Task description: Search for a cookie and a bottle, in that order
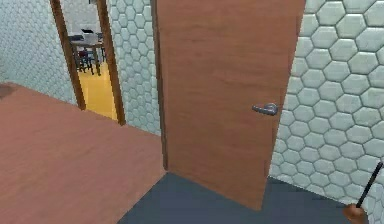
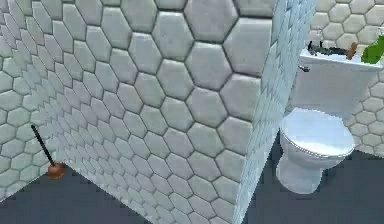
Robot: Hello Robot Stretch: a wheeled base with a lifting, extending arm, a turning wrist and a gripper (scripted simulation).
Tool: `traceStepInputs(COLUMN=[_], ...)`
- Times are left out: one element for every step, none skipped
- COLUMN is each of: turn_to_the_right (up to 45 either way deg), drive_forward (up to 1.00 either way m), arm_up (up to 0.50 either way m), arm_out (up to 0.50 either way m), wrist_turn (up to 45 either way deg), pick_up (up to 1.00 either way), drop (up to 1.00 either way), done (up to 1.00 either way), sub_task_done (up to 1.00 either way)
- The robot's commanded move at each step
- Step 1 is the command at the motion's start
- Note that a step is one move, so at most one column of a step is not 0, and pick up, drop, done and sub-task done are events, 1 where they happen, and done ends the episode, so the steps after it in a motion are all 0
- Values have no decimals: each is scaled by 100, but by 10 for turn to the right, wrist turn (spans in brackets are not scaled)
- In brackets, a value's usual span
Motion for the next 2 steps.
traceStepInputs(turn_to_the_right=[-270, 0], drive_forward=[0, 100], arm_up=[0, 0], arm_out=[0, 0], wrist_turn=[0, 0], pick_up=[0, 0], drop=[0, 0], done=[0, 0], sub_task_done=[0, 0])
